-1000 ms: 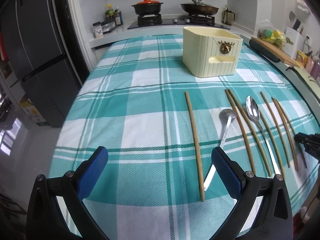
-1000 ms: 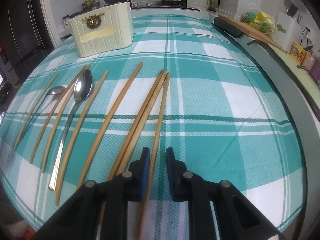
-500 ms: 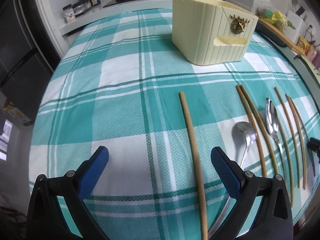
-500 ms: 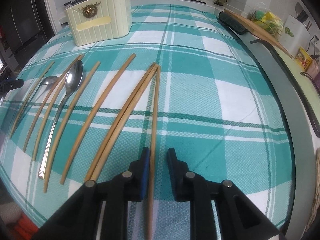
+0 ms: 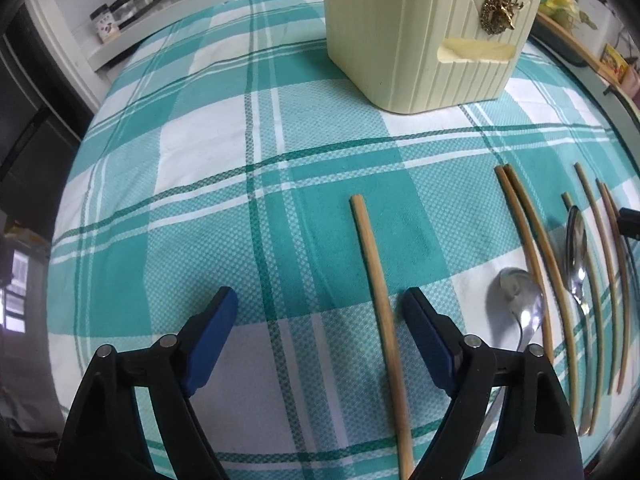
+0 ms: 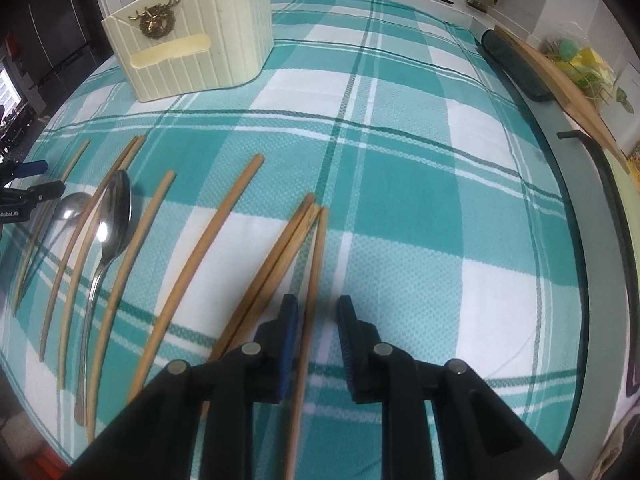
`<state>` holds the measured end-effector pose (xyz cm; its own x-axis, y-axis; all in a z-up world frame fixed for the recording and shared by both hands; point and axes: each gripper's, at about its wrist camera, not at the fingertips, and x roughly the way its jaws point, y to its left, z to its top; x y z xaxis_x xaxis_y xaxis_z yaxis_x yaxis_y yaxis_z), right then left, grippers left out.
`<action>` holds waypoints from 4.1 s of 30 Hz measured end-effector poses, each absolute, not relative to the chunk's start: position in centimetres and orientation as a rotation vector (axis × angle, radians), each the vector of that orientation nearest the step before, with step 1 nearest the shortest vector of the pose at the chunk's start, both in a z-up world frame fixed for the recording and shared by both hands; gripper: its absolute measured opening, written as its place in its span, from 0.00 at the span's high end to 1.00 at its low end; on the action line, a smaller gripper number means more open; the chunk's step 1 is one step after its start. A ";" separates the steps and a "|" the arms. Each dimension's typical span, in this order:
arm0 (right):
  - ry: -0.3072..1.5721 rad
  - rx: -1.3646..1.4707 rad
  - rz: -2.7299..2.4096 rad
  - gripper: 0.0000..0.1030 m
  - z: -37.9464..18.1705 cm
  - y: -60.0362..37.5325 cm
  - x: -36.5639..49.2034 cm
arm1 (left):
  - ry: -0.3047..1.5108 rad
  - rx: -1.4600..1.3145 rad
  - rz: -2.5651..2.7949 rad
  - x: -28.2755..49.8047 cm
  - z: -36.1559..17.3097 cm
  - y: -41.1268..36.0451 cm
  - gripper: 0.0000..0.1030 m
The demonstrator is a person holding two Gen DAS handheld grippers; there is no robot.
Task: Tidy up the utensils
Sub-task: 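Move the right tool down to a wooden chopstick and close on it, then lift the chopstick with the right tool and carry it to the cream holder, then open the right tool to drop the chopstick into the holder, then move the right tool back over the row of chopsticks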
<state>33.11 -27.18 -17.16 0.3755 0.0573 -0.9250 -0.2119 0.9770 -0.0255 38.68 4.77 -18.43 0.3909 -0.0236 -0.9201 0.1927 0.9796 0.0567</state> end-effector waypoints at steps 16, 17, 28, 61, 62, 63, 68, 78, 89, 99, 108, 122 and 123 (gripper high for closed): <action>1.101 -0.051 0.201 0.94 -15.5 -28.2 36.2 | 1.099 0.006 -0.215 37.9 -14.2 5.0 0.95; 1.074 -0.039 0.207 0.94 -14.6 -28.3 35.7 | 1.066 -0.005 -0.218 37.2 -12.9 5.3 0.95; 0.725 0.026 0.315 0.94 -0.8 -26.8 29.0 | 0.737 -0.108 -0.298 29.6 1.6 7.9 0.95; 0.600 0.014 0.338 0.94 3.2 -16.5 49.4 | 0.705 -0.213 -0.155 52.1 -0.1 1.9 0.95; 0.630 0.022 0.342 0.94 2.4 -16.5 49.9 | 0.716 -0.208 -0.154 52.1 -0.6 1.6 0.95; 0.657 0.025 0.338 0.94 1.8 -16.4 50.3 | 0.729 -0.203 -0.153 52.2 -0.9 1.5 0.95; 0.678 0.028 0.328 0.92 1.1 -16.4 50.8 | 0.723 -0.180 -0.159 50.6 0.0 1.5 0.66; 0.579 0.007 0.337 0.65 6.2 -19.9 41.3 | 0.547 -0.037 -0.192 35.3 4.5 5.2 0.05; 0.591 -0.068 0.271 0.59 1.1 -23.4 23.8 | 0.658 -0.052 -0.186 20.5 -6.2 4.7 0.04; 0.649 -0.004 0.116 0.59 -10.5 -24.3 13.9 | 0.810 -0.068 -0.136 15.8 -15.1 2.1 0.01; 0.662 -0.030 0.085 0.59 -13.3 -24.2 12.3 | 0.807 -0.001 -0.098 15.8 -16.8 1.3 0.01; 0.799 0.014 -0.022 0.59 -17.2 -26.6 13.3 | 0.895 0.014 -0.043 16.6 -19.6 1.8 0.01; 0.814 0.017 -0.031 0.59 -17.6 -26.8 13.5 | 0.895 0.013 -0.041 16.6 -19.6 1.8 0.00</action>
